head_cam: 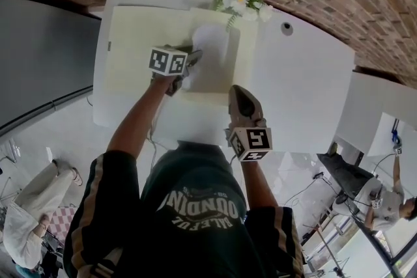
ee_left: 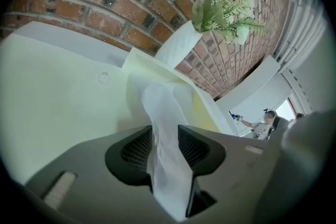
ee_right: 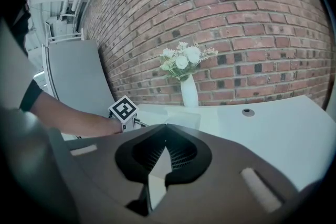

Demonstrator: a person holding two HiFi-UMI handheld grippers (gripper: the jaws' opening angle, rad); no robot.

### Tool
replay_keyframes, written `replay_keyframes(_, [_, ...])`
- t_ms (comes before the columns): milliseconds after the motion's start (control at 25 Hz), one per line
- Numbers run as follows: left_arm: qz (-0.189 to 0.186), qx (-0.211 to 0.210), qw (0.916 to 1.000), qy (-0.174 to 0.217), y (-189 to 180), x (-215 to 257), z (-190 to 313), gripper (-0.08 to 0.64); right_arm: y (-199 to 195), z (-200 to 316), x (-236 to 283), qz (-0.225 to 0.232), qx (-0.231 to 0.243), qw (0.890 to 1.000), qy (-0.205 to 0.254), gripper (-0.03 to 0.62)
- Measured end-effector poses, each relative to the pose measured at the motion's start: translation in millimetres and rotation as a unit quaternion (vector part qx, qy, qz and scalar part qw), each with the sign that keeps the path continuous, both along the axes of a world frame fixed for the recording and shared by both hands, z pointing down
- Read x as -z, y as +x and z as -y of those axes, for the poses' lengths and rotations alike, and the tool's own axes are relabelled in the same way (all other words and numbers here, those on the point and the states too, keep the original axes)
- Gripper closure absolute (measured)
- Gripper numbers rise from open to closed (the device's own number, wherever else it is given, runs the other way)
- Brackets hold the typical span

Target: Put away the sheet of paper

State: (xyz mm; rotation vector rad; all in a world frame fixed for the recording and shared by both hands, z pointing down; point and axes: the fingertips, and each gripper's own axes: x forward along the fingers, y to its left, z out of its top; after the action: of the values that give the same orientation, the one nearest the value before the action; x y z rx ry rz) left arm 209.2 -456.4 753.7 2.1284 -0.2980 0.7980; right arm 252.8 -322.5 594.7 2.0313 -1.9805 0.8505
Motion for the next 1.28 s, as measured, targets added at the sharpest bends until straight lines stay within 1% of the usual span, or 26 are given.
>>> replay_keyframes(80, [-0.002,0.002,1.0000,0.003,-4,2,1,0.380,-3,-1,0,0.000,0.002,1.000,0.001,0.592])
replay_keyframes(200, [0.003,0.006,0.9996,0.028,-16,8,5,0.348,-8,-3,4,0.000,0.005,1.000,0.005,0.592])
replay_keyframes(280, [0.004,0.009,0.9988,0.048,-27,15,6,0.348,-13,-6,8,-0.002,0.008,1.000,0.009,0.592])
replay_keyframes(360, [-0.003,0.018,0.9974,0.070,-39,25,7,0.350,-18,-8,13,-0.004,0.012,1.000,0.015,0.592])
replay_keyframes(480, [-0.020,0.025,0.9930,0.114,-58,46,2,0.367,-26,-12,22,-0.009,0.020,0.999,0.026,0.592])
replay_keyframes(600, [-0.043,0.017,0.9889,0.141,-72,70,-16,0.390,-35,-18,36,-0.020,0.030,0.999,0.036,0.592])
replay_keyframes(680, [-0.052,0.013,0.9841,0.169,-82,87,-25,0.424,-41,-16,50,-0.031,0.038,0.997,0.053,0.592])
replay_keyframes(840, [-0.052,-0.005,0.9689,0.242,-104,122,-52,0.548,-54,-24,76,-0.046,0.047,0.994,0.084,0.592])
replay_keyframes(920, [-0.046,-0.015,0.9606,0.274,-115,135,-72,0.549,-63,-33,85,-0.053,0.053,0.993,0.093,0.592])
replay_keyframes(1000, [-0.043,-0.016,0.9540,0.296,-128,149,-91,0.549,-74,-44,96,-0.060,0.058,0.991,0.104,0.594])
replay_keyframes(1280, [-0.060,-0.004,0.9384,0.340,-172,192,-155,0.549,-112,-86,129,-0.087,0.079,0.983,0.138,0.594])
